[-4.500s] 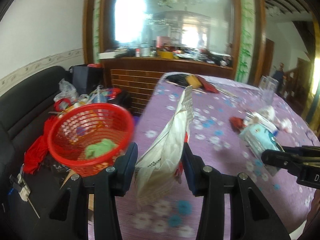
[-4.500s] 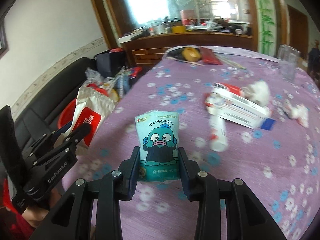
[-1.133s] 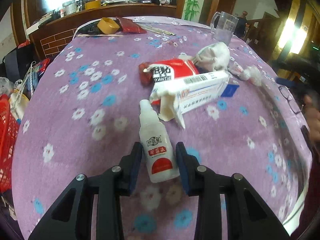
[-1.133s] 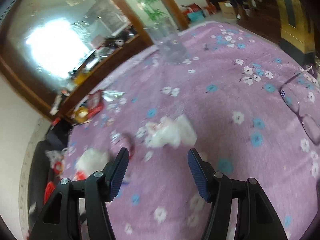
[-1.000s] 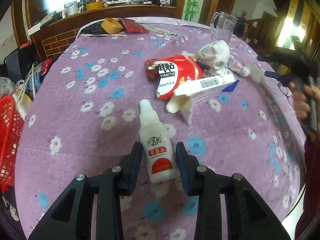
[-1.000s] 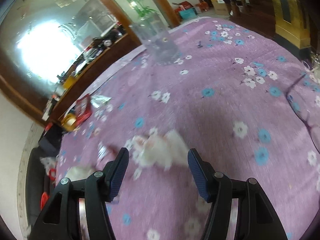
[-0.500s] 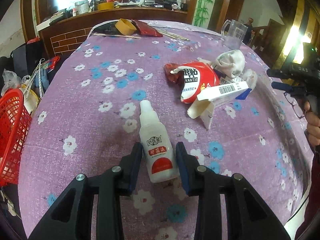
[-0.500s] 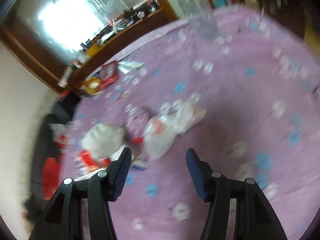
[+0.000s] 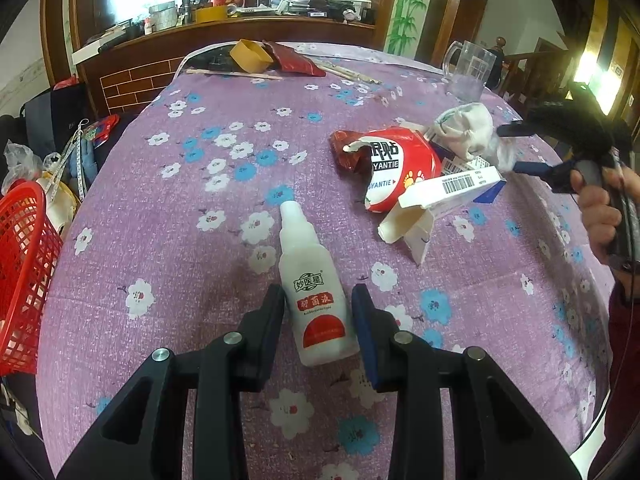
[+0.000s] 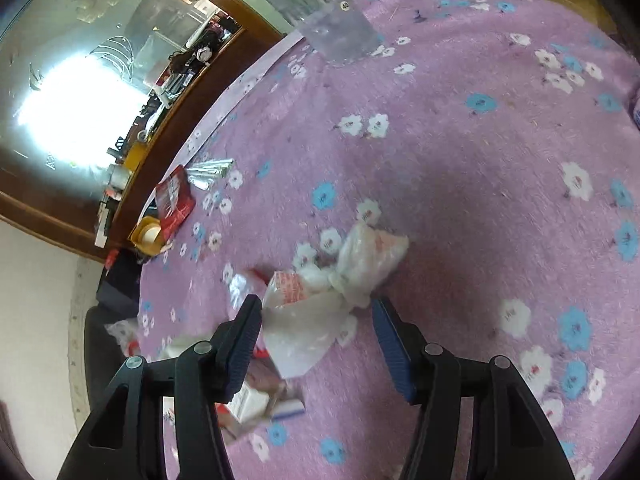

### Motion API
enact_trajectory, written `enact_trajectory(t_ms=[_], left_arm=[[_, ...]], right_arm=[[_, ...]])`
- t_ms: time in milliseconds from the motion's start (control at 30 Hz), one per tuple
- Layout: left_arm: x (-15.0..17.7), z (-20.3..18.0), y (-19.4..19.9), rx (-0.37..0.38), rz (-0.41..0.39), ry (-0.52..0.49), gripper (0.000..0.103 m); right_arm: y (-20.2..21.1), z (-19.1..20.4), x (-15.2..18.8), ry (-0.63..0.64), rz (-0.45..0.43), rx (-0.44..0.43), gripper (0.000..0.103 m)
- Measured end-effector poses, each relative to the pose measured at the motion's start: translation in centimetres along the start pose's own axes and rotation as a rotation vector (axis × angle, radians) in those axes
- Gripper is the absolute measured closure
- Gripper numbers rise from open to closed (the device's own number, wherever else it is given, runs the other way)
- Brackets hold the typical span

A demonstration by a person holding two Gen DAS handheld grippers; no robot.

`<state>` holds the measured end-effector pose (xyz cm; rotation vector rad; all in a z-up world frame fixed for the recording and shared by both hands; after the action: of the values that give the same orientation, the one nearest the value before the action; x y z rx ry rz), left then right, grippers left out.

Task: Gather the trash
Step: 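Grasp the white glue bottle with the left gripper while the right grasps the white plastic bag, then lift the glue bottle and plastic bag above the table with both grippers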

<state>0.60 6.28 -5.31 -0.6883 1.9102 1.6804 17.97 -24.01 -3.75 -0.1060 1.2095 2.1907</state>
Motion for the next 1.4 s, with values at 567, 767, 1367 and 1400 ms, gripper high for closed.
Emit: enact_trajectory(t_ms=[567, 767, 1367, 1400], left_arm=[[0.1, 0.1, -0.1, 0.032, -0.014, 0.012, 0.074], [-0.3, -0.2, 1.2, 0.032, -0.068, 0.019, 0.074], [-0.4, -2.5, 5.9, -0.02, -0.176, -0.052, 0.074], [-0.4, -2.5, 6.1, -0.021, -0.179, -0.055, 0.074]], right_arm=[[0.6, 1.1, 3.1, 0.23, -0.016, 0.087, 0.066], [6.4, 4.0, 8.4, 0.333, -0.093, -0.057, 0.066], [10.4, 8.9, 19.2, 0.548, -0.164, -0.159, 0.066], [10.5, 8.9, 19.2, 0.553, -0.166, -0.157, 0.066]])
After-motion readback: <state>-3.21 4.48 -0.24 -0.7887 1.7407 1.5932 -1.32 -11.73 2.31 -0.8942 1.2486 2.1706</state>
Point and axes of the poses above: each gripper's, at about its wrist camera, not at the fingertips, and y roughly against the way its jaws point, z to its left, x to its underside, the point moved 9 cm from there along -y, roughly the way its jaws point, and after that the axes turned 5 degrees about -z, right-handed, at the moved point
